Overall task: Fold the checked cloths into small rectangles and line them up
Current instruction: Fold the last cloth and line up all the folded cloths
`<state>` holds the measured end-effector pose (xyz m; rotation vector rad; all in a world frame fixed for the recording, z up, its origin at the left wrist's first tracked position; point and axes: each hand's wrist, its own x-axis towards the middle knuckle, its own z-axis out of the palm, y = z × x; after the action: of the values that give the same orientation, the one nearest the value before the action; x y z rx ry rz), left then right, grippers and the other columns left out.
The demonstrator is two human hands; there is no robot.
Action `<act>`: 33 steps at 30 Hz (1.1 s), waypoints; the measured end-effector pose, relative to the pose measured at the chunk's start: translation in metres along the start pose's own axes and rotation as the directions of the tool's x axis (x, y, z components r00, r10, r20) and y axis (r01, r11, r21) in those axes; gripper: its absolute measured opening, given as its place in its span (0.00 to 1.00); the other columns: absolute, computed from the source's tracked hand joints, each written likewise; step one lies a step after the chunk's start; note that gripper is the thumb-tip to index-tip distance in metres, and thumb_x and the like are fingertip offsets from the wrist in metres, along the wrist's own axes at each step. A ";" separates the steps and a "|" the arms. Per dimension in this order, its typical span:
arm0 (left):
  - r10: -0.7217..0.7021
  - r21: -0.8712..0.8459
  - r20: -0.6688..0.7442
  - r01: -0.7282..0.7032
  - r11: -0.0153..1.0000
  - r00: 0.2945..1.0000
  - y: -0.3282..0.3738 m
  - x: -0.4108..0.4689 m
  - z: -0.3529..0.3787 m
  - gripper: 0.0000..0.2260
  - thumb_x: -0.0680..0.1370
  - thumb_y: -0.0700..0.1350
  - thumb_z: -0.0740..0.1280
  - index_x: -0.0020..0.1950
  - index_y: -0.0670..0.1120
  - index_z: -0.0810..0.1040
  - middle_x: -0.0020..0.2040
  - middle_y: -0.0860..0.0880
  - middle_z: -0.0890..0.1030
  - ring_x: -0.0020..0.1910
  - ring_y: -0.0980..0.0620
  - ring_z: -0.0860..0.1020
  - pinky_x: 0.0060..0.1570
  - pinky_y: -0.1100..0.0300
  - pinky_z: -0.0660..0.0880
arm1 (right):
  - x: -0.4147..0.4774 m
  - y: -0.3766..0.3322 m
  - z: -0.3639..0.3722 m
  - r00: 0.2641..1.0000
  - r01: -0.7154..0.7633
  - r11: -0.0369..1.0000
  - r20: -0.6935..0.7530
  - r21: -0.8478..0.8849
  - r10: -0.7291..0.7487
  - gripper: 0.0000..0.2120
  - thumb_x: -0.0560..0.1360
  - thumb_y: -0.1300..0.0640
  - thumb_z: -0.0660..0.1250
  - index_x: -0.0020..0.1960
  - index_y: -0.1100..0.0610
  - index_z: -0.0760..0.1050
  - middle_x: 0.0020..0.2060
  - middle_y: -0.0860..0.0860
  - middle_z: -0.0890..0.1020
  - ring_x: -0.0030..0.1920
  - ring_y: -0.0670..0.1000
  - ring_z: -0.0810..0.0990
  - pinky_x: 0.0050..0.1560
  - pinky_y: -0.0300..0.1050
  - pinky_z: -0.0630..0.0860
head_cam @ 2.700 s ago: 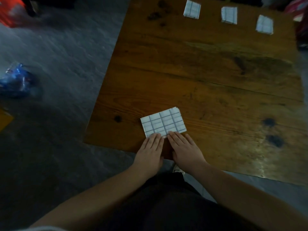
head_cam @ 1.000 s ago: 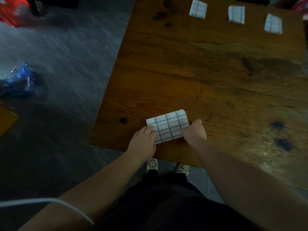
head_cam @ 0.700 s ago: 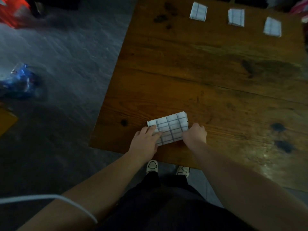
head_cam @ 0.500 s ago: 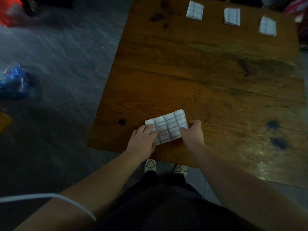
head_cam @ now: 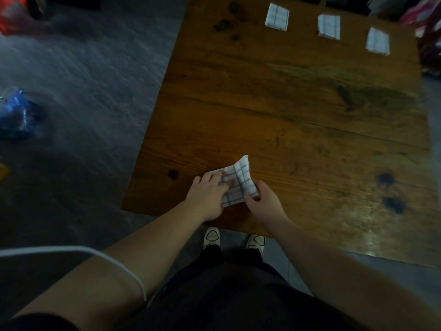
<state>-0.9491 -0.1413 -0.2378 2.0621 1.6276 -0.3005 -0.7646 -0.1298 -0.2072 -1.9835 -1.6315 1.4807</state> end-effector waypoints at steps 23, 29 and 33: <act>-0.155 -0.249 -0.171 0.110 0.962 0.973 -0.005 -0.045 0.025 0.29 0.81 0.42 0.62 0.81 0.51 0.59 0.78 0.48 0.64 0.78 0.47 0.56 0.74 0.47 0.59 | -0.003 0.012 0.009 0.951 0.297 0.806 0.236 -0.512 -0.201 0.32 0.79 0.60 0.61 0.82 0.53 0.58 0.81 0.50 0.58 0.80 0.53 0.54 0.80 0.50 0.55; -0.108 -0.229 -0.150 0.072 0.971 0.983 0.004 -0.037 0.025 0.28 0.81 0.42 0.61 0.81 0.49 0.59 0.81 0.50 0.61 0.80 0.50 0.54 0.75 0.50 0.56 | -0.010 0.021 0.002 0.935 0.353 0.680 0.272 -0.643 -0.229 0.32 0.80 0.59 0.63 0.82 0.53 0.56 0.81 0.49 0.58 0.80 0.53 0.54 0.80 0.52 0.55; -0.091 -0.221 -0.154 0.055 0.974 0.984 0.006 -0.036 0.022 0.27 0.81 0.43 0.61 0.81 0.49 0.61 0.81 0.51 0.61 0.79 0.50 0.55 0.76 0.50 0.57 | -0.023 0.039 -0.003 0.924 0.383 0.603 0.290 -0.700 -0.250 0.35 0.80 0.58 0.64 0.83 0.50 0.51 0.82 0.47 0.53 0.82 0.51 0.49 0.80 0.52 0.52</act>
<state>-0.9504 -0.1837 -0.2384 1.9067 1.7509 0.0229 -0.7354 -0.1624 -0.2189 -1.7151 -2.8459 0.8986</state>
